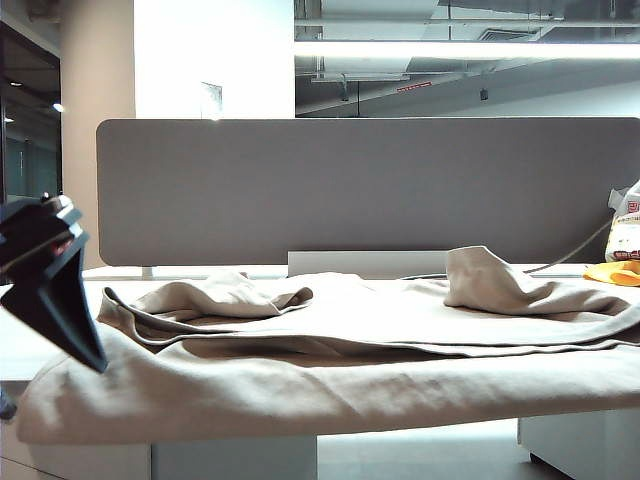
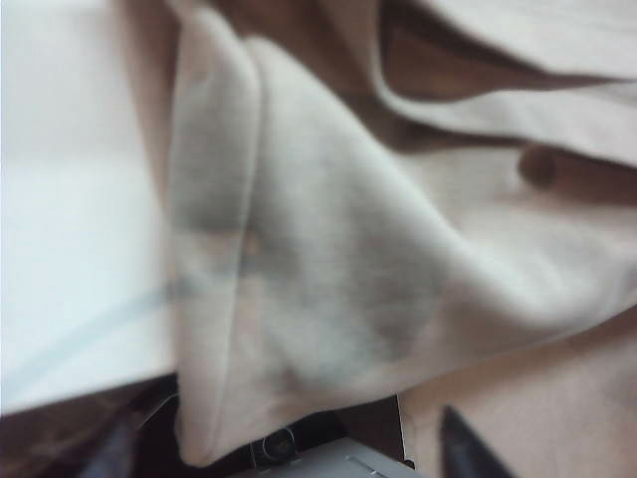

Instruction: Fold the bottom side of the T-shirt horizontally towards the center, about one-third of the way, then fold the sleeve back towards the center, creating a straight line along the edge of the T-shirt, and finally fold the bottom of the T-shirt up towards the top, creating a neat rectangle.

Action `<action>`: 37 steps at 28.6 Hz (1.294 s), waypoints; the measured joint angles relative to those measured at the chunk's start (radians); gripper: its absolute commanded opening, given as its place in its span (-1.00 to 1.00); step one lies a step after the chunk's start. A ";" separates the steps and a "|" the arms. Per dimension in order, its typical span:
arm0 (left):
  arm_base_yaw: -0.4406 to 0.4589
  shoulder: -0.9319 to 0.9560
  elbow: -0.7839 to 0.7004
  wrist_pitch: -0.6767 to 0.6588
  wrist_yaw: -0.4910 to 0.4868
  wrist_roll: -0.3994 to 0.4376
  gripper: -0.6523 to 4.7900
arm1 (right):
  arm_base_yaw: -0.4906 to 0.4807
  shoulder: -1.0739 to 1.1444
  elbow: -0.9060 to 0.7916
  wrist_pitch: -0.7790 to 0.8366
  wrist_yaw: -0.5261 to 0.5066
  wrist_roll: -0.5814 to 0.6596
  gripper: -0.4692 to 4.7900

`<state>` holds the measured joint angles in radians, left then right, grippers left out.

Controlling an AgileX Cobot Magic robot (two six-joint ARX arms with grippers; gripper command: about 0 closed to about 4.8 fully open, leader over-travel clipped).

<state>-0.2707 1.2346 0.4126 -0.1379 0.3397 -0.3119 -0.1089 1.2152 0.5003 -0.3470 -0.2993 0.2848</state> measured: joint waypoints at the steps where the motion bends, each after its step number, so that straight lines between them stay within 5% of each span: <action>1: 0.000 0.008 0.000 0.002 0.000 0.000 0.43 | 0.000 0.005 0.000 0.003 -0.004 0.000 0.16; 7: 0.000 0.023 0.000 0.029 0.013 -0.001 -0.23 | 0.000 0.008 0.000 0.026 -0.012 0.002 -0.11; 12: 0.000 0.024 0.000 0.050 0.017 -0.002 -0.39 | 0.000 0.008 0.000 0.028 -0.012 0.003 -0.41; 16: 0.000 0.024 0.000 0.052 0.021 0.000 -0.78 | 0.000 0.008 0.000 0.028 -0.012 0.003 -0.61; 22: 0.000 0.027 0.000 0.055 0.039 0.004 -0.78 | 0.000 0.008 0.000 0.035 -0.023 0.003 -0.84; 37: 0.000 -0.016 0.181 -0.098 0.087 0.070 -0.78 | 0.000 -0.019 0.116 0.050 -0.143 0.002 -0.84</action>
<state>-0.2703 1.2190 0.5938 -0.2359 0.4267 -0.2420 -0.1085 1.1961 0.6167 -0.2974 -0.4423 0.2867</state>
